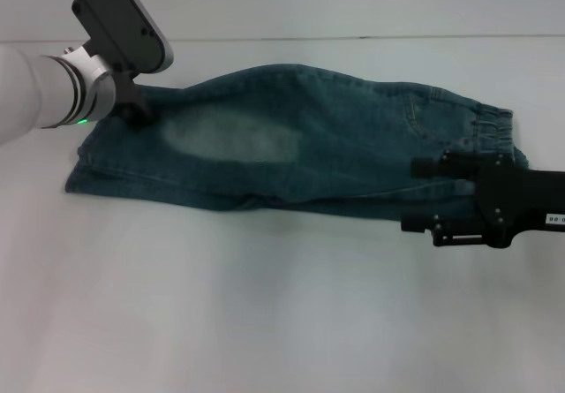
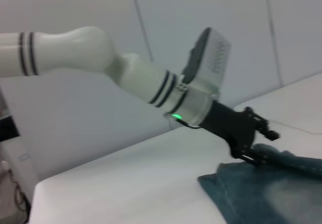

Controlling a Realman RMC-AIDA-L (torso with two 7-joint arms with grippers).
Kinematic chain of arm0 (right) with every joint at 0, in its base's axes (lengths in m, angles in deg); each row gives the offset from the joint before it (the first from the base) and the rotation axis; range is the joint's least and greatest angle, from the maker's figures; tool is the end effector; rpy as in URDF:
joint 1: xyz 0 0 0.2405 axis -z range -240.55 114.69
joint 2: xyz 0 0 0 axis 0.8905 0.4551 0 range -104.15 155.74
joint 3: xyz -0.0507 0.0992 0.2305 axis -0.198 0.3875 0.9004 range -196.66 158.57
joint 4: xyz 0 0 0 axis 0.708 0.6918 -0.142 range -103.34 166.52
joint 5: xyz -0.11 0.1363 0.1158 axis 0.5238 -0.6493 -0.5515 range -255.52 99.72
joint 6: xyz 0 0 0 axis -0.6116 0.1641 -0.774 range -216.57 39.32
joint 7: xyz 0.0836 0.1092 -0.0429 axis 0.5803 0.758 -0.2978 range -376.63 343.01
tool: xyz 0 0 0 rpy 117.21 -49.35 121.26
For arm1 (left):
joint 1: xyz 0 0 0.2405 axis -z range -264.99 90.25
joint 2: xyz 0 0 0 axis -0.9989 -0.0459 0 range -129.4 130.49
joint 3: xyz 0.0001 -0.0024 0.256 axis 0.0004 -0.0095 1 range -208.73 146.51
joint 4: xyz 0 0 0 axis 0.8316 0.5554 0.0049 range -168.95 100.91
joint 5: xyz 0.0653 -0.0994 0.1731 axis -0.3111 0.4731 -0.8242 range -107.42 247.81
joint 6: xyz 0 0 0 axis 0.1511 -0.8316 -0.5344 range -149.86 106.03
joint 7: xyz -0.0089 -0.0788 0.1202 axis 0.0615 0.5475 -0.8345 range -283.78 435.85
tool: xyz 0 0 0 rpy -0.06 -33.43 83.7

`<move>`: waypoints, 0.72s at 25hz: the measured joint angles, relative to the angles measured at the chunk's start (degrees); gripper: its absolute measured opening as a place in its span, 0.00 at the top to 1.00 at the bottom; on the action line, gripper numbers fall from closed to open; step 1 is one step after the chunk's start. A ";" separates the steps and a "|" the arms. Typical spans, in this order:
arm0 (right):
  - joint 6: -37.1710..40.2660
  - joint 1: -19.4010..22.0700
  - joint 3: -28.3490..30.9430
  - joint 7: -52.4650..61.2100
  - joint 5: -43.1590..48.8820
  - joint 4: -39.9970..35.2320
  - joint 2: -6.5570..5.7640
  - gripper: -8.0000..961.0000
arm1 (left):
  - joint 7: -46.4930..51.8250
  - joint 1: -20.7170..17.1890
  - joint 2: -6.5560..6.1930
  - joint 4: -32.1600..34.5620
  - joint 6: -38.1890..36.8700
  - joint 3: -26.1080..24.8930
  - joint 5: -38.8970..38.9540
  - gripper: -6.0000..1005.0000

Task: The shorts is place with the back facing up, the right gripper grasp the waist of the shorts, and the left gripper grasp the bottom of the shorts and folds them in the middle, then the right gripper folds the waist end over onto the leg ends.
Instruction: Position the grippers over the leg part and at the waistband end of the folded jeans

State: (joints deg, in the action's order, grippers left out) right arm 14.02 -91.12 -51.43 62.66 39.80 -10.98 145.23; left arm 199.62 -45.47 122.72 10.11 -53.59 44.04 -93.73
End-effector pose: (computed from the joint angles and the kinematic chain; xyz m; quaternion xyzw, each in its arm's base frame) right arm 0.2610 0.3032 0.0237 -0.9362 0.1953 0.2787 0.0879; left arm -0.2344 0.4505 -0.0280 -0.8850 -0.0864 0.1852 0.4183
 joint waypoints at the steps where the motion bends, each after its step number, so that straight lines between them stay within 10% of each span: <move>1: -0.63 0.04 0.01 -0.10 -0.04 0.00 0.00 0.05 | -0.17 0.00 -0.05 -0.09 0.00 0.00 0.00 0.36; 18: -2.38 -0.41 0.15 -0.53 -0.04 0.31 0.00 0.05 | -2.99 2.47 -0.72 -5.38 3.20 0.34 0.01 0.88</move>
State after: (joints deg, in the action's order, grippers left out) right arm 11.64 -91.53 -51.28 62.12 39.76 -10.67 145.23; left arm 196.62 -43.00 122.00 4.73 -50.39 44.38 -93.72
